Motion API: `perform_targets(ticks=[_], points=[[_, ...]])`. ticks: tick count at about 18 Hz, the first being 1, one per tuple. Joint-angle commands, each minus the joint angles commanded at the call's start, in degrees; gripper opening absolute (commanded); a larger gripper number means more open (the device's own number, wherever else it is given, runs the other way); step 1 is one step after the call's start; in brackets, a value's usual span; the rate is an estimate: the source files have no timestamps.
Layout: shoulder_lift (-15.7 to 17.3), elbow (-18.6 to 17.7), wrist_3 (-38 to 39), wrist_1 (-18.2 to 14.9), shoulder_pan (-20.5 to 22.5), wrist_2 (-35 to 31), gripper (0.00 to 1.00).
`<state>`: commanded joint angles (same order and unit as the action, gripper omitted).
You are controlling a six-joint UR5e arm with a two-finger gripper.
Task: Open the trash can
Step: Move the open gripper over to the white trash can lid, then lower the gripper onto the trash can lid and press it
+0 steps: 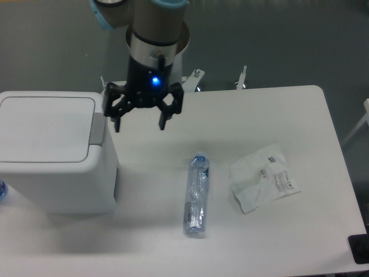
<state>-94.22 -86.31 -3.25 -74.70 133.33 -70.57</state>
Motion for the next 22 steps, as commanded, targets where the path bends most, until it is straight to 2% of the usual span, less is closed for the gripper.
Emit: perform_targets(ticks=[2,22], points=[[1.1,-1.8,0.0,0.5,-0.2,0.1,1.00],[0.4,-3.6,-0.5,1.0,-0.3,-0.1,1.00]])
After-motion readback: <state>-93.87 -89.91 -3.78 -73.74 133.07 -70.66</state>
